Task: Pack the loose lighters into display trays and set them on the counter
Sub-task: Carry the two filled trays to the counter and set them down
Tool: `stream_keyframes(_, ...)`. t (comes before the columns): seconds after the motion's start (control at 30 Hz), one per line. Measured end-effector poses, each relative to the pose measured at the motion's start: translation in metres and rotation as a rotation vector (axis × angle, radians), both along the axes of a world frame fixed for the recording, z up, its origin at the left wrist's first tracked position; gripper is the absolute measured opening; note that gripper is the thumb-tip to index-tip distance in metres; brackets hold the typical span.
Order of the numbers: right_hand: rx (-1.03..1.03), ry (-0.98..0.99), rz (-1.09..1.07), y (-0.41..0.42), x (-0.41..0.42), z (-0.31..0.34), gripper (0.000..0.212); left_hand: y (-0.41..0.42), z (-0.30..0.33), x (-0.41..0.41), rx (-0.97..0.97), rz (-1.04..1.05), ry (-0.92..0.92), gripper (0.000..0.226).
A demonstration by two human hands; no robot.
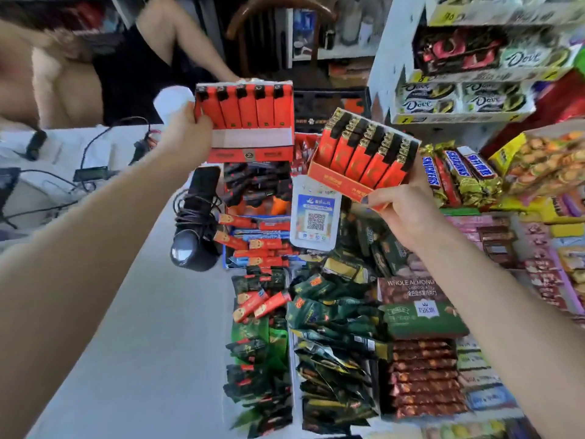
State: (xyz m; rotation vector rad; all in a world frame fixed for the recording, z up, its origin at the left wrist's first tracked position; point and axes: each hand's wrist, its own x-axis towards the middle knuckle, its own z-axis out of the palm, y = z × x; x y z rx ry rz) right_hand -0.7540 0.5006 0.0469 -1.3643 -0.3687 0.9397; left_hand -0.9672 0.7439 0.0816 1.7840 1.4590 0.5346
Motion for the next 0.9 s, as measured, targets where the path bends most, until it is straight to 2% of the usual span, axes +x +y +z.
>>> stream_keyframes(0.37, 0.021, -0.06, -0.061, 0.066, 0.025, 0.02, 0.086, 0.076, 0.029, 0.067, -0.062, -0.092, -0.118, 0.03)
stream_keyframes(0.6, 0.007, -0.064, -0.056, 0.095, 0.058, 0.015, 0.087, 0.108, 0.015, 0.099, -0.13, -0.073, -0.173, 0.032)
stream_keyframes(0.73, -0.014, -0.065, -0.059, 0.105, 0.073, 0.01, 0.097, 0.121, 0.005, 0.111, -0.103, -0.094, -0.075, 0.034)
stream_keyframes(0.9, -0.024, -0.065, -0.072, 0.115, 0.089, 0.001, 0.094, 0.133, -0.006, 0.132, 0.068, -0.18, 0.201, 0.04)
